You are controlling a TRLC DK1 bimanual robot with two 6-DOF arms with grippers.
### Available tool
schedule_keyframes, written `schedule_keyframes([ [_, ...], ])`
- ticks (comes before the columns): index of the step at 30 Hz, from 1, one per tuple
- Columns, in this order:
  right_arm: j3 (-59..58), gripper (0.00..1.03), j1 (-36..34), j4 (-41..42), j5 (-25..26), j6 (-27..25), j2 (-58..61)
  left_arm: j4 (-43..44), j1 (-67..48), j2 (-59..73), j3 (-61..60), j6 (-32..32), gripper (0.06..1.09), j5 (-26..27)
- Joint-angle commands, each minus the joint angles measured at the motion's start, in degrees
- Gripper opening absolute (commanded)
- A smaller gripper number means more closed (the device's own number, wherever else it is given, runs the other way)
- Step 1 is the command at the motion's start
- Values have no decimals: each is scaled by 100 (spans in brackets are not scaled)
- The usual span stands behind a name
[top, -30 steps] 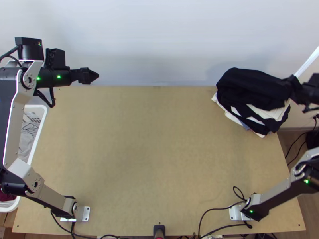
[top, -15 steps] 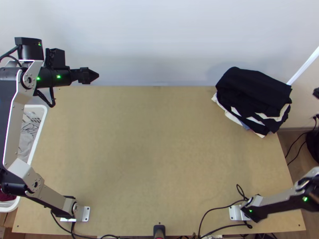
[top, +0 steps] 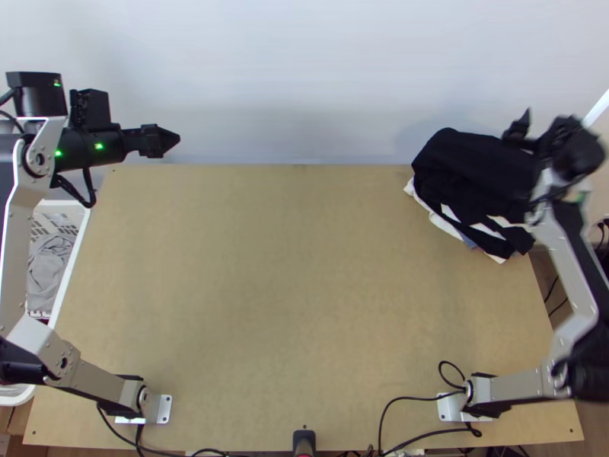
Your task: Fold the t-shirt
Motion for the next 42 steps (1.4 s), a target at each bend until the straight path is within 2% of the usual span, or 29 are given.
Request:
schedule_keyframes([
  [1, -586, 99, -31, 653, 374, -236, 688, 63, 73, -216, -11, -85, 105, -32],
  [8, -1157, 99, -382, 1435, 638, 36, 1910, 63, 196, -365, 24, -85, 105, -41],
  [13, -1166, 99, -488, 1523, 840, 265, 2305, 54, 214, -444, 33, -77, 105, -41],
  [22, -674, 99, -163, 1427, 1059, 230, 908, 45, 214, -515, 33, -85, 105, -32],
  [27, -32, 99, 330, 1295, 1218, 98, 767, 45, 205, -550, 33, -138, 105, -32],
  [33, 671, 99, 690, 1295, 1349, 54, 1541, 27, 205, -620, 24, -156, 105, -32],
  [39, 1066, 99, 611, 1233, 1499, -210, 2956, 1, 302, -682, 24, -147, 105, -41],
  [42, 1075, 99, 514, 1233, 1552, -184, 3316, -25, 363, -708, 24, -138, 105, -41],
])
